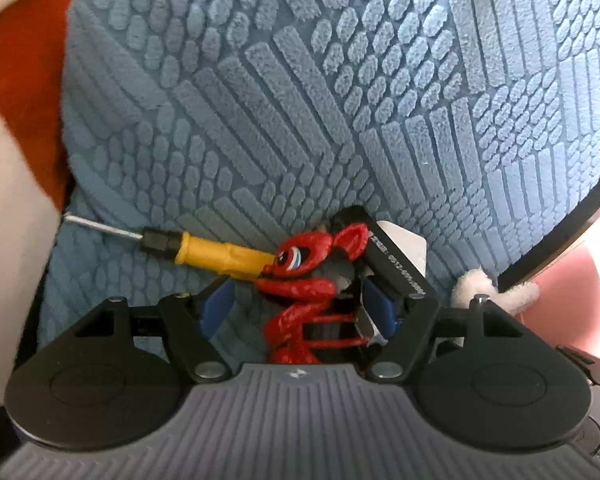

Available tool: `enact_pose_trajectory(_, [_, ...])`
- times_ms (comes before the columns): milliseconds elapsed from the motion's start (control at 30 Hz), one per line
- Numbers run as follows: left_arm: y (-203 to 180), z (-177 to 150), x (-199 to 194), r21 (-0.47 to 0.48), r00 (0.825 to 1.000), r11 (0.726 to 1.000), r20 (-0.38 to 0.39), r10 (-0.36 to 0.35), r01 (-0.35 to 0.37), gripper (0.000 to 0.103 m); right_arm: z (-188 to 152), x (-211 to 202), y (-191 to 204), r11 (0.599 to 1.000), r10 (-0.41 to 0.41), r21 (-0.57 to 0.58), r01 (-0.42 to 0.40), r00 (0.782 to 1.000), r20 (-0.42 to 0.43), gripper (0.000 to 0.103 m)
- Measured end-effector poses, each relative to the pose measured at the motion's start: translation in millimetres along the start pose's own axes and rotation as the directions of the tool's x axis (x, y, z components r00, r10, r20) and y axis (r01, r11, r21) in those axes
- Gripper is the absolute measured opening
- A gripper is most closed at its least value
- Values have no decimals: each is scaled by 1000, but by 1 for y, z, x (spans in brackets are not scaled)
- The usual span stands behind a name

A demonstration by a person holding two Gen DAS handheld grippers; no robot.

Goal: Organize rigid objects
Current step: 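Move left tool to the red toy figure while right tool approaches the white fluffy clip, then close left gripper on the red toy while right gripper closes on the fluffy clip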

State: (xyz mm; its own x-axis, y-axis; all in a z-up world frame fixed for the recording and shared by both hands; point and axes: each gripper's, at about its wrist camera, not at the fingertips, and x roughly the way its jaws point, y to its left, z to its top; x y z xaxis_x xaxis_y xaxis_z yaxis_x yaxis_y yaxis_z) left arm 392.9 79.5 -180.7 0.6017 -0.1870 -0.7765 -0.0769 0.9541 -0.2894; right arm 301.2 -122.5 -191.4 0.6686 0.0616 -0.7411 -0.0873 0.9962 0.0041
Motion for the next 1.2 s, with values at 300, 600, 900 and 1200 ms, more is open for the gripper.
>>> enact_pose_trajectory(300, [1,-9,18,-55,1000,998,-5,-5,4,75,4,12,-11,999,27,36,-27,999,-19,49])
enact_pose_trajectory(600, [-15,-22,14,-71,1000,997,1,-1,2,66,11,5,-31,997,60,59,-58,998,-33,26])
enact_pose_trajectory(900, [-22,-44,-23,-106,998,993,48,-38,43,64,12,-25,-39,996,76,37,-76,997,-5,16])
enact_pose_trajectory(1200, [-6,-66,-57,-171,997,984,59,-39,49,64,-6,-75,-31,993,116,-30,-115,993,27,13])
